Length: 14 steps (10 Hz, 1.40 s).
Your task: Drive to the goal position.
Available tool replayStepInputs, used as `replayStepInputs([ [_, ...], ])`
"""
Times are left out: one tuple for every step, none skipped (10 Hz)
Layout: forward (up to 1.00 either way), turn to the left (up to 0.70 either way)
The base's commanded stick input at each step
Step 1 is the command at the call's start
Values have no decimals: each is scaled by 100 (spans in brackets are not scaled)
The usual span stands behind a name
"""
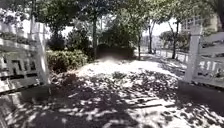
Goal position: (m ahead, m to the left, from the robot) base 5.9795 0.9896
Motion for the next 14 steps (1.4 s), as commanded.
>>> replayStepInputs([
  [60, 0],
  [60, 0],
  [60, 0],
  [60, 0],
  [60, 0],
  [60, 0],
  [60, 0],
  [60, 0],
  [59, 0],
  [46, 0],
  [45, 0],
  [45, 0],
  [45, 0],
  [45, 0],
])
